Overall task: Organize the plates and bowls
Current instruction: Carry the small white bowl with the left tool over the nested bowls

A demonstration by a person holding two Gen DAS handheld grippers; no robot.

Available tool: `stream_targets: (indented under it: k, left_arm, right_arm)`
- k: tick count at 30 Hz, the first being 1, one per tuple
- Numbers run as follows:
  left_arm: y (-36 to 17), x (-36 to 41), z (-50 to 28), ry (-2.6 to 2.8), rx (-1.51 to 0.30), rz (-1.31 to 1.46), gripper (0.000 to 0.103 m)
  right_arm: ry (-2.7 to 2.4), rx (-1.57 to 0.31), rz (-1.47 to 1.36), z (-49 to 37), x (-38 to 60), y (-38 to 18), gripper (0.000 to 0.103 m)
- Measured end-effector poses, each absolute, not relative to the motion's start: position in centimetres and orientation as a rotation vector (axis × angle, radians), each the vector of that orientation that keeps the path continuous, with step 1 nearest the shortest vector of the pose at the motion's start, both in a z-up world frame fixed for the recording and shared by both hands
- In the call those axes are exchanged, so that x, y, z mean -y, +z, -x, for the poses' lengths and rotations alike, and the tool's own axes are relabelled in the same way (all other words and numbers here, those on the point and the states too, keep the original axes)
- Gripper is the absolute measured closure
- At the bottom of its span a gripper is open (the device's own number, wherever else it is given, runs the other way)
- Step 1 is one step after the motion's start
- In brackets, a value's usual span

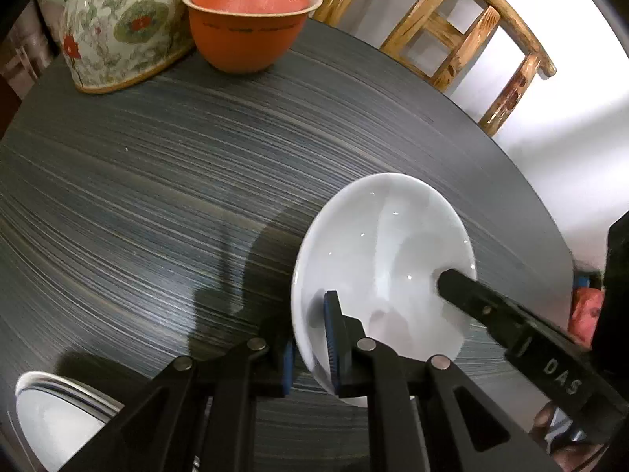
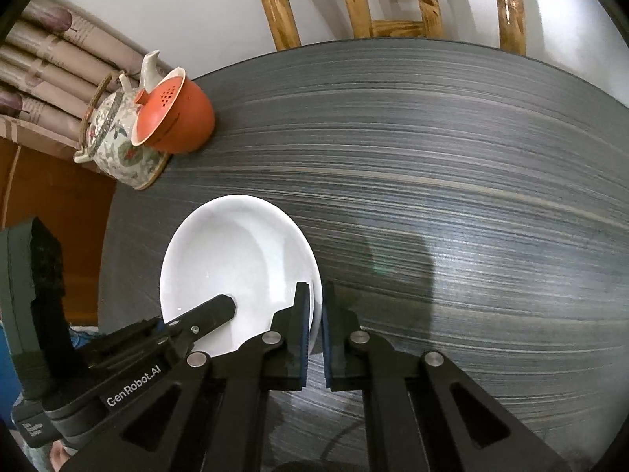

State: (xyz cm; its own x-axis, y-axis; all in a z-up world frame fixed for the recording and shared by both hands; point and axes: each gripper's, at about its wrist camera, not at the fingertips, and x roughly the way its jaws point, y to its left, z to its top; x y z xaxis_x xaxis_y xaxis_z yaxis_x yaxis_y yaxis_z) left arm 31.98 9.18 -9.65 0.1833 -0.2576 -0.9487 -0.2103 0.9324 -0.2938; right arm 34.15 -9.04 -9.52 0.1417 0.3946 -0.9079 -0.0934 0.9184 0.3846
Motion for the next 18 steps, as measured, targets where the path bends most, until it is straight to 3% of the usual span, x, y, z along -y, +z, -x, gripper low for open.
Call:
stream_targets:
  k: [9,18]
  left_arm:
    - [-9.5,-10.3,-33.1,-0.013,-1.360,0.432,0.087]
    - [-9.9,-10.3,-33.3,-0.041,-1.359,0.458,0.091]
  right_arm:
    - [0.352,-1.372,-0.267,-35.0,8.6,-9.8,0.094]
    - [0.363,-1.382,-0.246,-35.2,8.6,-10.1,0.097]
